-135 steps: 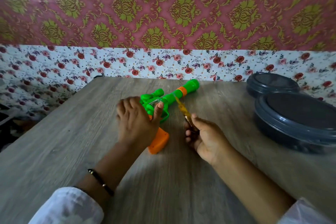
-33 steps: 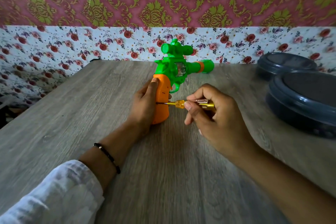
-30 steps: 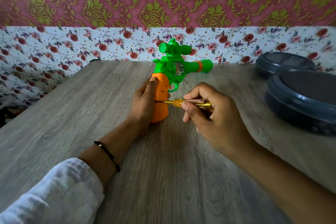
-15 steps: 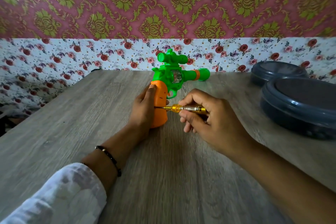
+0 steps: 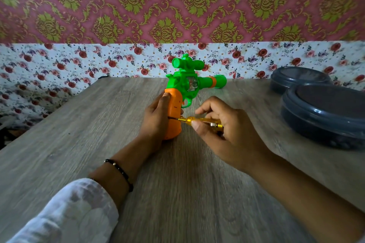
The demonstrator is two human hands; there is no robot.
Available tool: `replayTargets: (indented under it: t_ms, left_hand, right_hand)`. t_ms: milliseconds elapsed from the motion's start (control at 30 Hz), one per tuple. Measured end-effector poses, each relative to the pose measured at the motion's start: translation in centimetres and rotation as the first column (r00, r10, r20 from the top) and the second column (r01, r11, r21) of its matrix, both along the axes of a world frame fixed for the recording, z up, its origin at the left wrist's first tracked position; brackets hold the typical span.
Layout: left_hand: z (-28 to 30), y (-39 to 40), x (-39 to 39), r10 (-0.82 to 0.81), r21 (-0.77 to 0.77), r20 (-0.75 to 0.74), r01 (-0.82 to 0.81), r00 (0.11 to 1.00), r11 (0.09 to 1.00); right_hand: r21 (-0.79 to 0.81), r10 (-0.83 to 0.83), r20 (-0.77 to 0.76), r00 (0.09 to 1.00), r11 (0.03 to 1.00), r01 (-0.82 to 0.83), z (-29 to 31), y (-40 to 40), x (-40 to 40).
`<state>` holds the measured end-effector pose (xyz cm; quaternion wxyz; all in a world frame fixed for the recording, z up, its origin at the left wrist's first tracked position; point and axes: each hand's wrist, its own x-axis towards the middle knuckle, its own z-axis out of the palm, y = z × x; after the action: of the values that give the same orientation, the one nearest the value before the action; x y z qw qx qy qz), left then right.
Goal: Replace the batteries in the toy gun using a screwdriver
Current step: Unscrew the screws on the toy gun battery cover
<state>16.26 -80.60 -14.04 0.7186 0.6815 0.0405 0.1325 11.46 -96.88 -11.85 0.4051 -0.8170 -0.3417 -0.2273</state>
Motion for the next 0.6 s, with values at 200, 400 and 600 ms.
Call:
replayTargets:
  t_ms: [200, 400, 600]
  left_hand:
    - [-0.07, -0.12, 0.01, 0.004, 0.026, 0.022, -0.005, 1.000, 1.000]
    - [0.08, -0.10, -0.08, 0.009, -0.004, 0.005, -0.009, 1.000, 1.000]
    - [0.05, 0.22, 0.27, 0.008, -0.073, -0.031, -0.010, 1.000, 0.997]
  right_hand:
    - [-0.106, -0.250, 0.132, 0.959, 0.959, 0.265, 0.11, -0.22, 0.40]
    - [-0.102, -0.230, 0.176, 0.957, 0.963, 0.250, -0.48, 0.00, 0.39]
    - [-0.121, -0.160, 0.071, 0.984, 0.978, 0.168, -0.19, -0.34, 0.63]
